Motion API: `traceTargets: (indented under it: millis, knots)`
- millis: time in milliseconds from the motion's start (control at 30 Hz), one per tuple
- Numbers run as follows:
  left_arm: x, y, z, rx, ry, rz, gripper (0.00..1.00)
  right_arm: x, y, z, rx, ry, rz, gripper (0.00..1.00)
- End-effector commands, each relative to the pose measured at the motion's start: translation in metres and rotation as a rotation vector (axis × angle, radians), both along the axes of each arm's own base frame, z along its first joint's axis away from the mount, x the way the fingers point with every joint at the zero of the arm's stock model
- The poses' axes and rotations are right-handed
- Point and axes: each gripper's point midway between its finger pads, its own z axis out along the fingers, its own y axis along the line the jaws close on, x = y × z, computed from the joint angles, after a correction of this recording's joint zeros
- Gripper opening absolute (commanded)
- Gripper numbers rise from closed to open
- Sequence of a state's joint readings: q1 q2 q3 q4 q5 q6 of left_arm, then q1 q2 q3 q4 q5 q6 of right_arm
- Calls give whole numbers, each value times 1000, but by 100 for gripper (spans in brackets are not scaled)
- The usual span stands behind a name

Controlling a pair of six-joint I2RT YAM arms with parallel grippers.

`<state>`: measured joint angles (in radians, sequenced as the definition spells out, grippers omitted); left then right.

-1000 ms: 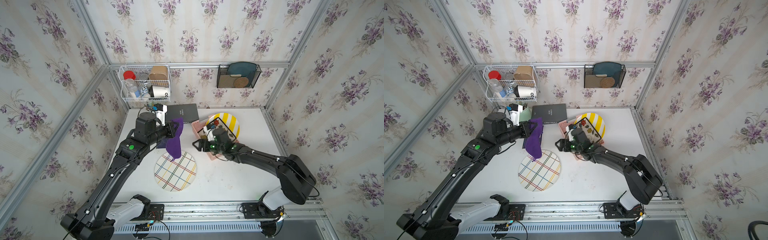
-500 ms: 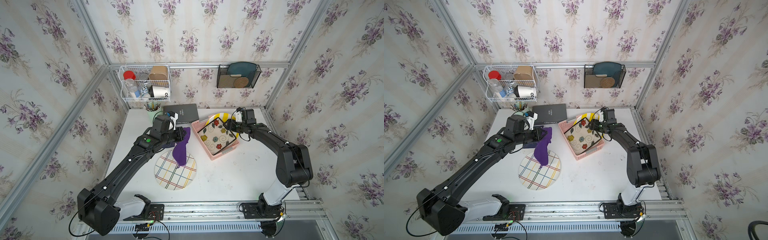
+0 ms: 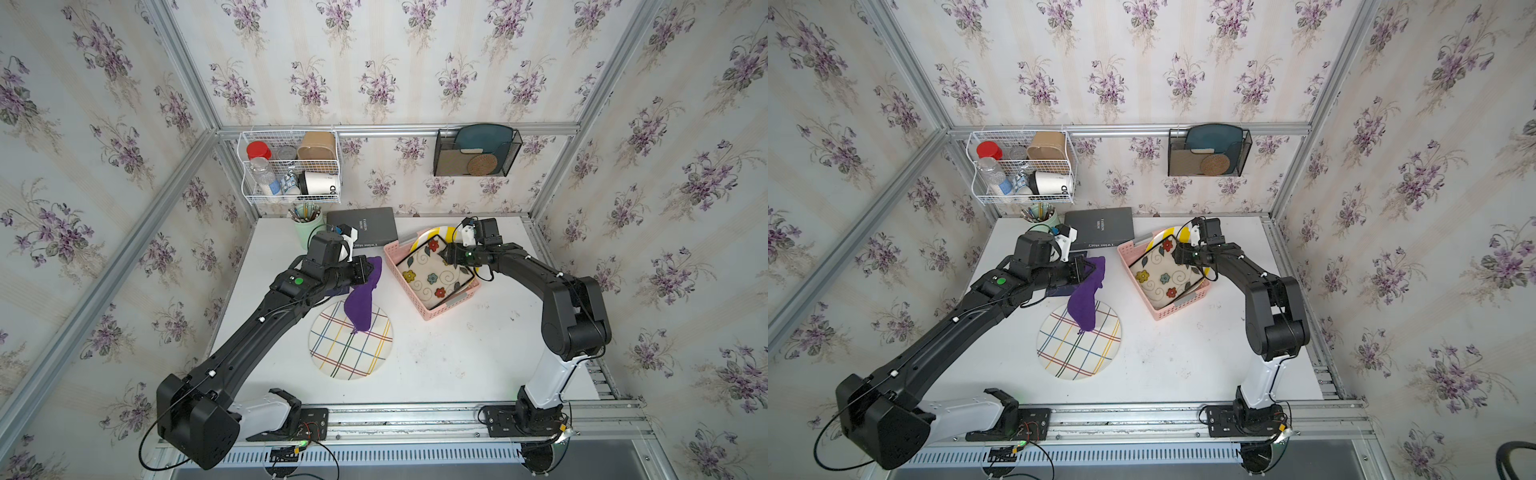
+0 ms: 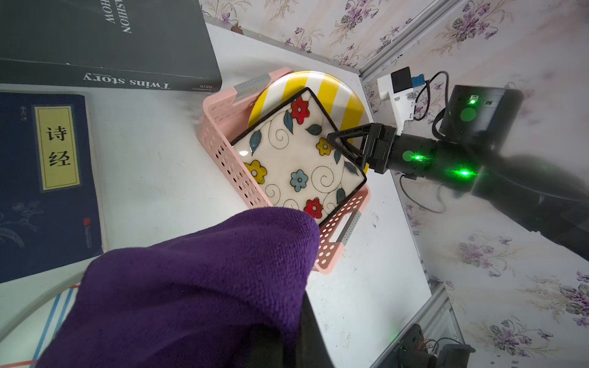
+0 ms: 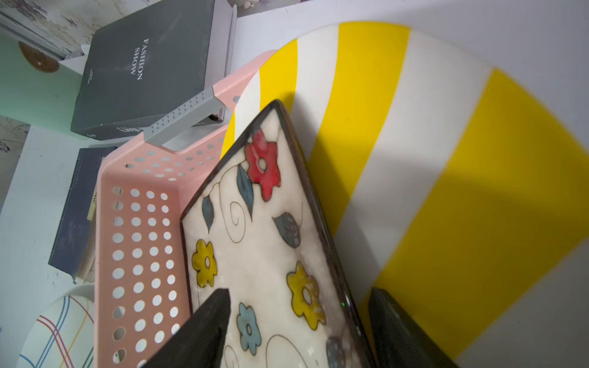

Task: Wipe the wet plate dry
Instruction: Pick up the plate from the bin.

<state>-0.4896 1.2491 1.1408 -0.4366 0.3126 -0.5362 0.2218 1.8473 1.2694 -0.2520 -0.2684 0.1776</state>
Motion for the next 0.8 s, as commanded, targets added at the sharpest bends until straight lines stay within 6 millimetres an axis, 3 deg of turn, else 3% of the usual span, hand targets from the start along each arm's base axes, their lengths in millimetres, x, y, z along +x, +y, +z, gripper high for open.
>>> traceTargets:
  millis: [0, 267, 367, 433, 533, 600, 667, 767]
  knots:
    - [3, -5, 11, -36, -38, -10, 0, -53, -7, -48, -52, 276, 37, 68]
    - [1, -5, 20, -63, -60, -9, 0, -45, 17, -14, 99, 237, 76, 25]
    - [1, -5, 20, -67, -63, -12, 0, -46, 20, -14, 123, 239, 82, 9]
    - [1, -6, 19, -64, -58, -17, 0, -47, 20, -21, 119, 256, 82, 10]
    - [1, -6, 18, -61, -57, -19, 0, -46, 18, -28, 106, 267, 73, 28]
    - [1, -6, 18, -63, -55, -19, 0, -46, 18, -30, 104, 271, 73, 34]
    - [1, -7, 17, -66, -53, -18, 0, -44, 16, -29, 94, 264, 69, 29]
    - [1, -8, 17, -73, -51, -20, 0, -38, 18, -8, 108, 201, 65, 9]
